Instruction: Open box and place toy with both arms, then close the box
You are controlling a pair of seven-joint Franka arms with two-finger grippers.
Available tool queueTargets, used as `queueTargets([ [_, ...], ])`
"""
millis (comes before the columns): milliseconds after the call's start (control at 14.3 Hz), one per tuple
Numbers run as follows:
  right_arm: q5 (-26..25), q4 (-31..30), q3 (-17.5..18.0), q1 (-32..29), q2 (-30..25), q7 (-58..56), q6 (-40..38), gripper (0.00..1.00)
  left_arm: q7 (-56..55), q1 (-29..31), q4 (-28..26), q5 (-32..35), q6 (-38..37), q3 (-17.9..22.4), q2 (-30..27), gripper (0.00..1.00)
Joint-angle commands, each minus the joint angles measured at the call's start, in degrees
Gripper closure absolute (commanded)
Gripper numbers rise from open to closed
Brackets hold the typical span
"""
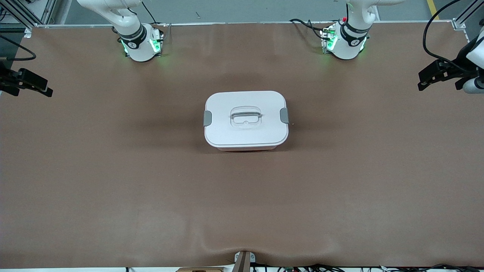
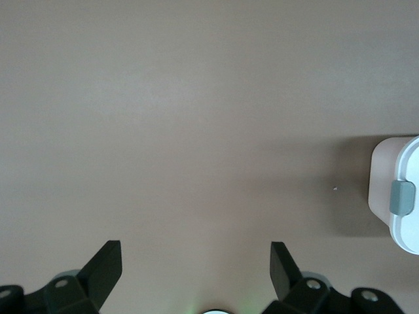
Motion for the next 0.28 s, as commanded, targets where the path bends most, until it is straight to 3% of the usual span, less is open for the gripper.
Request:
queueTargets([
  [0, 0.0, -0.1, 0.0, 0.4, -0.1, 1.2, -0.1, 0.0, 0.7, 0.8, -0.4, -1.2, 0.3, -0.3, -0.6, 0.0],
  [210, 0.0, -0.1, 0.0, 0.4, -0.1, 1.2, -0.1, 0.0, 0.6, 0.8, -0.4, -1.5, 0.3, -0.4, -0.6, 0.0],
])
